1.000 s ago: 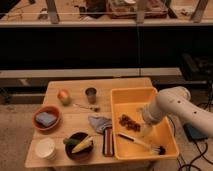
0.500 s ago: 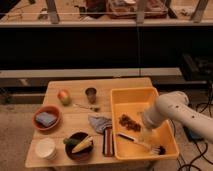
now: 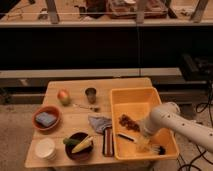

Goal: Place brush in metal cup

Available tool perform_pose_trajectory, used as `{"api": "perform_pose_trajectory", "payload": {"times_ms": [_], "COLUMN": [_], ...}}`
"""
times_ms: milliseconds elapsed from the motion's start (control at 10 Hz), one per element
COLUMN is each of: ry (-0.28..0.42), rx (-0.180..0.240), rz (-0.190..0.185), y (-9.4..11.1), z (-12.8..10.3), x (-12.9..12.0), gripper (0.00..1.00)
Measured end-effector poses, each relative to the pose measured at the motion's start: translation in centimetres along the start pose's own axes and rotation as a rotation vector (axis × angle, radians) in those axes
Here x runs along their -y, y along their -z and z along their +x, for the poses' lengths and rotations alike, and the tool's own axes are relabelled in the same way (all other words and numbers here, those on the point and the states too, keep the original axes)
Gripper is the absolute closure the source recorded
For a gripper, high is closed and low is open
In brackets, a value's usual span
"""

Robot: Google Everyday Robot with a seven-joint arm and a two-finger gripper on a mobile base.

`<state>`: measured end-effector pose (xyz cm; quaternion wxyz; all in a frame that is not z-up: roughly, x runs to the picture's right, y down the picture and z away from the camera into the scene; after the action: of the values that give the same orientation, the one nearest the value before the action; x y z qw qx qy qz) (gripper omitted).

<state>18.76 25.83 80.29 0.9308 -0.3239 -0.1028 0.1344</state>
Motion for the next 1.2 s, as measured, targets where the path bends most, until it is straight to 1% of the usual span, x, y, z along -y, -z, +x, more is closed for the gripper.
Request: {"api": "perform_pose_trajectory", "payload": {"times_ms": [100, 300, 1200], "ry": [-0.009, -0.021, -0.019], "rx": [0.005, 0.005, 0.001], "rz": [-0.003, -0.015, -0.019], "y": [-0.82, -1.70, -1.20], "z": [0.04, 0.01, 0.08], "x": [0.22, 0.27, 0.20], "gripper": [0.20, 0.20, 0.20]}}
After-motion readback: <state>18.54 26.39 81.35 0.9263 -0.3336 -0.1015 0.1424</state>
